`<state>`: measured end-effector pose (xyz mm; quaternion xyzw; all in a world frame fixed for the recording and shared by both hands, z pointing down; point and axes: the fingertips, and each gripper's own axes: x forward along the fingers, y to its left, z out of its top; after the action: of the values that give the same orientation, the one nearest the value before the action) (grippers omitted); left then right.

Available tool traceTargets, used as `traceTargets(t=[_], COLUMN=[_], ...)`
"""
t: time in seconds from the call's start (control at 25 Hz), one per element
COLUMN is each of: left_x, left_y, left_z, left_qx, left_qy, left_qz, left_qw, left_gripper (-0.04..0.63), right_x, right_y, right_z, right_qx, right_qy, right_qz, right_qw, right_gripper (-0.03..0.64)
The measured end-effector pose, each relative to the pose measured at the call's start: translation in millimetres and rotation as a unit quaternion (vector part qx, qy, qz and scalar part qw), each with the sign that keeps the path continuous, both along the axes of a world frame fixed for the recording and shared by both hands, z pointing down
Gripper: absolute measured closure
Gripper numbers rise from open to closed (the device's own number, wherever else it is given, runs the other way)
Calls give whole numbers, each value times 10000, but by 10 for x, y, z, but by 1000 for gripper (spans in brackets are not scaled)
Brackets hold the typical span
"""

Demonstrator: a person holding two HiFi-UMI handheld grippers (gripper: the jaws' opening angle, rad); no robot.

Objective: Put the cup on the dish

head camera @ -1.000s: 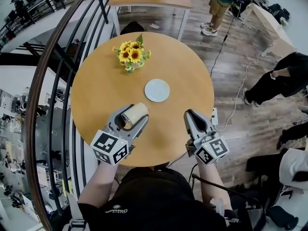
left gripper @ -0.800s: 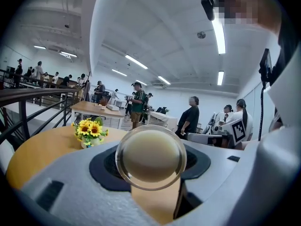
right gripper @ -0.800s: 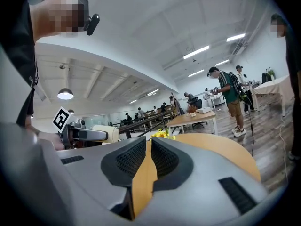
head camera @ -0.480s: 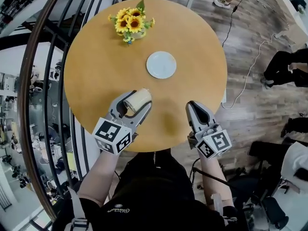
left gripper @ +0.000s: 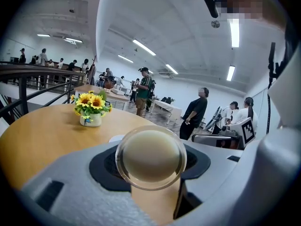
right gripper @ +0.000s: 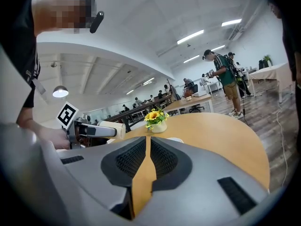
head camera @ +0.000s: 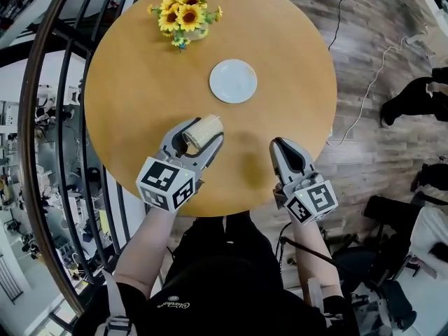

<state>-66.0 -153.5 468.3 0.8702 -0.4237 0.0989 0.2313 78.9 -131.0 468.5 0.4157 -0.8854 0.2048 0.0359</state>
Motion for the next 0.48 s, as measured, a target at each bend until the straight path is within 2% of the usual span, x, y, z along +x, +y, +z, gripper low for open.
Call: traceTargets(t=[0.28,0.48], left_x=[95,148], left_y=[-262,-548], left_z=[206,417], left_qx=[-178,-272], left_qy=[-161,-415], left_qz=[-35,-56], left_qw=[9997,9988], left_gripper=[337,337], right_x=[76,106], right_y=[-218,-465], right_z=[88,199], right_qx=[-25,-57], right_qy=[32,81], right_qz=[12,16], right_qw=[10000,9999], right_gripper=[586,586])
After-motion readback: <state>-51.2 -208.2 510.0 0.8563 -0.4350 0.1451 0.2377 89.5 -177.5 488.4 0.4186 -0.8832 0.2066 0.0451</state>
